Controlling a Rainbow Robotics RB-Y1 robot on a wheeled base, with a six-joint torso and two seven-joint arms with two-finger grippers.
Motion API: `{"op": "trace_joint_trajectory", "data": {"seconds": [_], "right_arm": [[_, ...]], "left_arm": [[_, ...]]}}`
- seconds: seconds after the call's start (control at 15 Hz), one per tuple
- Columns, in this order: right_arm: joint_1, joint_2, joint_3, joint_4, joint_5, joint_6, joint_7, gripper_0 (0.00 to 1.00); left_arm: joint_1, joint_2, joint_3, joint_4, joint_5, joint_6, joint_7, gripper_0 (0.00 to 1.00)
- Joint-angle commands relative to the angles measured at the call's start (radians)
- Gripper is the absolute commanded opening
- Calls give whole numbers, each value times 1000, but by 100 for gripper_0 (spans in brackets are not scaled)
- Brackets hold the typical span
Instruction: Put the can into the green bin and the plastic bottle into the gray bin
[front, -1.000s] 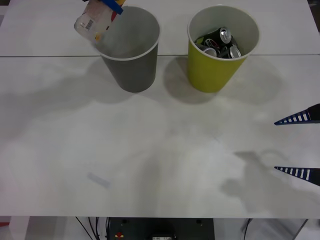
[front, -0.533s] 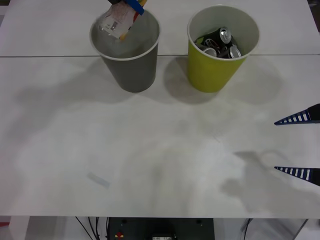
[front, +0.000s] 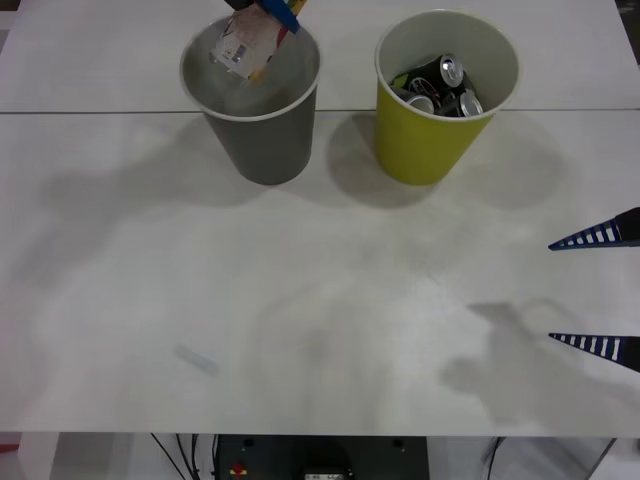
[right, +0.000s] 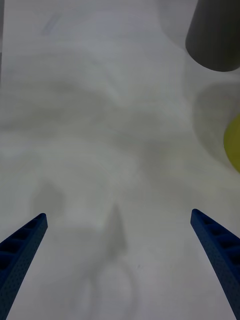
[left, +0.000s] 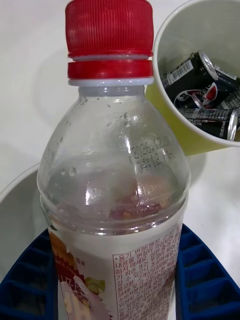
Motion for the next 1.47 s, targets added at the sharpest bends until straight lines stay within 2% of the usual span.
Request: {"op": "trace_joint_trajectory", "data": {"seconds": [0.07, 0.4, 0.53, 0.67, 0.8, 0.87, 1.0, 1.2, 1.47], "right_arm": [[0, 0, 0, 0, 0, 0, 0, 100], [0, 0, 0, 0, 0, 0, 0, 100], [0, 0, 0, 0, 0, 0, 0, 100], [0, 0, 0, 0, 0, 0, 0, 100], [0, 0, 0, 0, 0, 0, 0, 100], [0, 0, 0, 0, 0, 0, 0, 100], [0, 0, 0, 0, 0, 0, 0, 100], [0, 0, 0, 0, 0, 0, 0, 100], [0, 0, 0, 0, 0, 0, 0, 100]], "left_arm": [[0, 9, 0, 0, 16, -1, 0, 100], [3, 132, -14, -9, 171, -55, -40, 100], [4, 227, -91, -29, 294, -55, -112, 100], [9, 301, -140, -45, 380, -55, -173, 100], [55, 376, -148, -114, 430, -53, -221, 100], [104, 427, -131, -193, 444, -40, -221, 100], [239, 511, -39, -353, 446, -24, -221, 100], [457, 582, 153, -528, 444, -23, -233, 100], [754, 615, 398, -740, 432, -23, -310, 100]]}}
